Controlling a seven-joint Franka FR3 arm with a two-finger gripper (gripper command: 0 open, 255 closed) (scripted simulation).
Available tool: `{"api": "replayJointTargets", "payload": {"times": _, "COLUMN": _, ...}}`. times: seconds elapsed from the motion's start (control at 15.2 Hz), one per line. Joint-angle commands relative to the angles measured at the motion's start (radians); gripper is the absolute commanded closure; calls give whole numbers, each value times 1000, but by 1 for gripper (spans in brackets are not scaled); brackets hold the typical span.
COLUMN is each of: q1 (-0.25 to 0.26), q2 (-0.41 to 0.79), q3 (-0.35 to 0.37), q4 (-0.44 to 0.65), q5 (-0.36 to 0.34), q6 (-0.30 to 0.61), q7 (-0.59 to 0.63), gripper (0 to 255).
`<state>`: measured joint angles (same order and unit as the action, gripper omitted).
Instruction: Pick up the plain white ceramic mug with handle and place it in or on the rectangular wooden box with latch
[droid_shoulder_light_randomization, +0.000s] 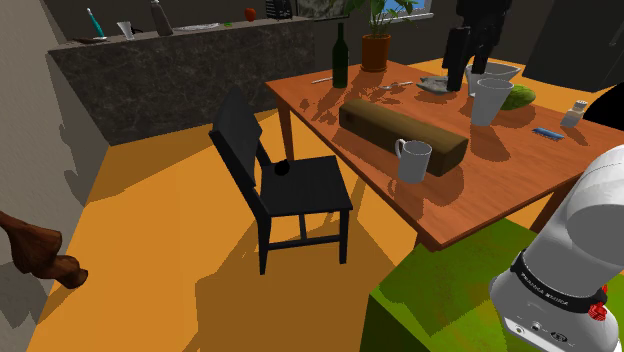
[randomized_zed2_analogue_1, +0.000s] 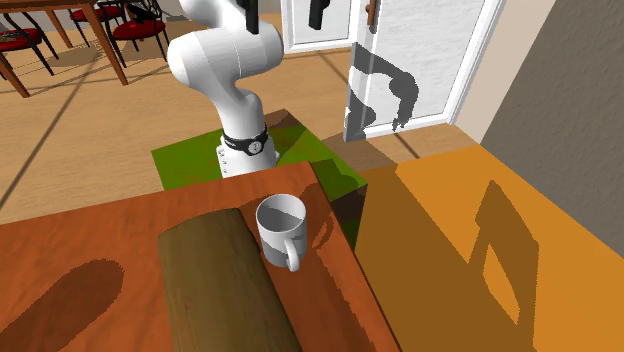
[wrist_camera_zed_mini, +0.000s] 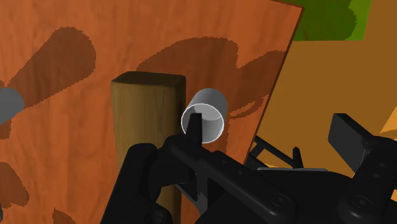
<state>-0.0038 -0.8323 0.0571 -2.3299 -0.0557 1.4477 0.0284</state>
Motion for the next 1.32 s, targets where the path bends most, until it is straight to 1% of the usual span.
{"api": "replayJointTargets", "payload": {"times": 0.0, "q1": 0, "q2": 0, "q3": 0, "q4": 0, "q5": 0, "q6": 0, "q7": 0, "gripper": 0}}
{"api": "replayJointTargets", "payload": {"times": 0.33, "q1": -14, "q2": 26, "q3": -33, "q4": -144, "q5": 0, "q6": 195, "q7": 3, "gripper": 0}}
{"api": "replayJointTargets", "payload": {"times": 0.59, "q1": -27, "q2": 79, "q3": -59, "q4": -236, "q5": 1, "q6": 360, "q7": 4, "gripper": 0}}
{"api": "replayJointTargets", "payload": {"times": 0.86, "q1": -39, "q2": 165, "q3": -86, "q4": -305, "q5": 3, "q6": 534, "q7": 2, "gripper": 0}}
{"api": "replayJointTargets", "payload": {"times": 1.19, "q1": -48, "q2": 318, "q3": -120, "q4": -354, "q5": 14, "q6": 760, "q7": -8, "gripper": 0}}
{"api": "replayJointTargets", "payload": {"times": 1.25, "q1": -48, "q2": 336, "q3": -124, "q4": -357, "q5": 16, "q6": 783, "q7": -10, "gripper": 0}}
